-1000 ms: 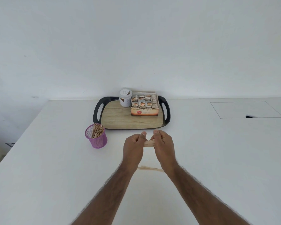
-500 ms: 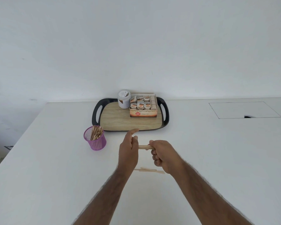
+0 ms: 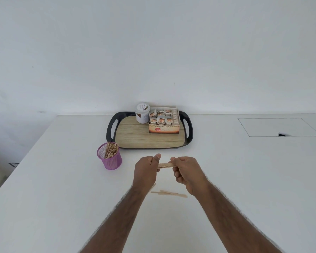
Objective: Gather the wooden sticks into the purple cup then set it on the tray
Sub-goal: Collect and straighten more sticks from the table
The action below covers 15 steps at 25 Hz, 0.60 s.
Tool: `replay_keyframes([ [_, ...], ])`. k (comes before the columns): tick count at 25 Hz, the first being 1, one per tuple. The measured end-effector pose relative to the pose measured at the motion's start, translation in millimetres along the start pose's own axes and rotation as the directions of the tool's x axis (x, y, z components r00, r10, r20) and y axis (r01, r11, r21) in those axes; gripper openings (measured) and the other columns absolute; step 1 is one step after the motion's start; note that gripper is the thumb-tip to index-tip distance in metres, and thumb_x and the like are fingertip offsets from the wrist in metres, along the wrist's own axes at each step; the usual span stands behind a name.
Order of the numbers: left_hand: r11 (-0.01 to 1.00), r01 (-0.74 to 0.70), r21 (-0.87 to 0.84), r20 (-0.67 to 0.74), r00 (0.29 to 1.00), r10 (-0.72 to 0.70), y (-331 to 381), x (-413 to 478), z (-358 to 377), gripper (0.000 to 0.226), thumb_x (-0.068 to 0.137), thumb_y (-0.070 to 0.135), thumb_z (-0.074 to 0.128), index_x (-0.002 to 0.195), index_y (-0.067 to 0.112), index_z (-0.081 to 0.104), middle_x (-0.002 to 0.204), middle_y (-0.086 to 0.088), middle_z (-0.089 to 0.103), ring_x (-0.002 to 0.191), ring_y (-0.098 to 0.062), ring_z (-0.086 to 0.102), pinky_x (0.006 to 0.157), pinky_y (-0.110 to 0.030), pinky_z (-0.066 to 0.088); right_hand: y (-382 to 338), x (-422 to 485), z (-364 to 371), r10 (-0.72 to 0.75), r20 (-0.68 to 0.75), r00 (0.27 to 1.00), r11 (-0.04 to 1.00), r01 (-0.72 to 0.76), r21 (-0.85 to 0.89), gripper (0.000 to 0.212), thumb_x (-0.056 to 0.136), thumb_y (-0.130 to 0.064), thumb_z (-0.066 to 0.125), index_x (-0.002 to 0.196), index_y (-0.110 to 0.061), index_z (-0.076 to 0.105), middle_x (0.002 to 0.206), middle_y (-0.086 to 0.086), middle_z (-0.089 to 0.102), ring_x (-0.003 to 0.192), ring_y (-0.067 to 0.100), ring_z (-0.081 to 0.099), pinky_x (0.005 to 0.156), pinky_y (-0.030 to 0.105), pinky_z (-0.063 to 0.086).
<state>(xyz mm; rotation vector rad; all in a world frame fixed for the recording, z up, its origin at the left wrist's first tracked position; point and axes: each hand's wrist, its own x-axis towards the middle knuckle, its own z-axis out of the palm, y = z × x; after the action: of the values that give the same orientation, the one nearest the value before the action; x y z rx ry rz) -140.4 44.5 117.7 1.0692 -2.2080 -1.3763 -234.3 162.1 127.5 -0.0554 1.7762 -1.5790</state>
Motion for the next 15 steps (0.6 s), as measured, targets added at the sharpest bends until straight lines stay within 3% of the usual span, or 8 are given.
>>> replay_keyframes([
  [5,0.988,-0.108,0.107,-0.025,0.994,0.111,-7,-3,3,0.050,0.107,0.038,0.049,0.063,0.018,0.060,0.055,0.009,0.056,0.052,-0.005,0.049,0.053,-0.014,0.037,-4,2,-8,0.086,0.031,0.996,0.992,-0.089,0.088,0.010,0.092,-0.002,0.071,0.091,0.008,0.072,0.065,0.013,0.062,0.049,0.014,0.055,0.049,0.025,0.052],
  [15,0.982,-0.158,0.105,-0.078,0.983,0.166,-21,2,-1,0.051,0.107,0.040,0.048,0.070,0.009,0.065,0.062,0.003,0.062,0.056,-0.007,0.052,0.055,-0.013,0.037,3,2,-10,-0.024,0.123,0.992,0.967,-0.009,0.256,0.009,0.089,0.010,0.070,0.097,0.013,0.072,0.079,0.021,0.072,0.070,0.027,0.072,0.067,0.031,0.062],
])
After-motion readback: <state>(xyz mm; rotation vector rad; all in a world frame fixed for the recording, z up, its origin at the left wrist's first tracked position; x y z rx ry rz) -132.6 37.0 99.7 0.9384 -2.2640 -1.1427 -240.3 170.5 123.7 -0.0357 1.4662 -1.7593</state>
